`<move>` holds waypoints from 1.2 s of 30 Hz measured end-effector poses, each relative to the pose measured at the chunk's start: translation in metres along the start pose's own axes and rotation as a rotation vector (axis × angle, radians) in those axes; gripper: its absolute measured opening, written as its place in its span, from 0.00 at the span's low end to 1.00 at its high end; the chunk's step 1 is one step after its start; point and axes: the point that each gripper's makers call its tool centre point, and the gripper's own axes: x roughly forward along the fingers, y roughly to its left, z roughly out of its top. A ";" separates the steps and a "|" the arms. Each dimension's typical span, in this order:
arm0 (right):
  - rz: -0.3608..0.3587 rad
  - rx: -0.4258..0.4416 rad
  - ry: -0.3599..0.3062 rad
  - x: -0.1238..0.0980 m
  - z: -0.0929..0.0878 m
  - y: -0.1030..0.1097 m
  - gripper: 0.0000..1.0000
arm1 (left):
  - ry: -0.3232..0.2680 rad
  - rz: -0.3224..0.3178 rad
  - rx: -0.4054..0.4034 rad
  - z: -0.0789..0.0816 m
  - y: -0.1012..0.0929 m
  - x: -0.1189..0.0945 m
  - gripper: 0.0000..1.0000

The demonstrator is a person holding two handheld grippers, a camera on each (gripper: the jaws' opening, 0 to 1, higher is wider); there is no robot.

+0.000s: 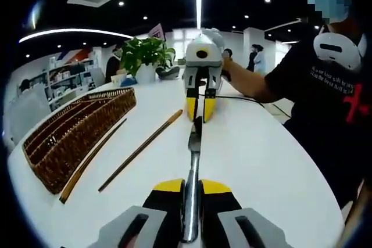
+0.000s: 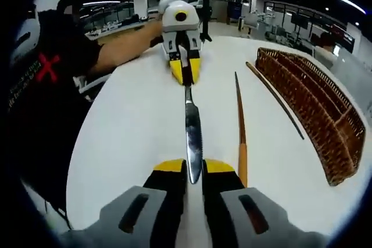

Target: Arrange the knives, forks, and spoons in their matching storage slots by inserting each utensil handle-first until every utensil is classified and aligned in the correct compartment

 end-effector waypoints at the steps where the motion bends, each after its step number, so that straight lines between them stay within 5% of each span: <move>1: 0.025 -0.008 0.022 0.000 0.001 0.003 0.13 | -0.001 -0.002 0.001 0.000 0.000 0.000 0.09; 3: 0.043 -0.009 0.070 0.001 0.003 0.005 0.17 | -0.004 -0.005 0.002 0.001 -0.001 0.001 0.09; 7: 0.032 -0.011 0.179 0.002 0.001 0.000 0.10 | -0.007 -0.007 0.002 0.001 -0.001 0.001 0.09; 12: 0.028 -0.145 0.230 0.004 0.002 0.000 0.08 | -0.002 -0.004 0.009 0.000 -0.001 0.001 0.09; 27: -0.033 -0.132 0.328 -0.016 0.010 -0.001 0.07 | 0.038 0.036 0.088 0.007 -0.001 0.009 0.18; 36: -0.050 -0.149 0.345 -0.027 0.021 0.001 0.07 | 0.054 0.016 0.121 0.013 -0.009 0.022 0.14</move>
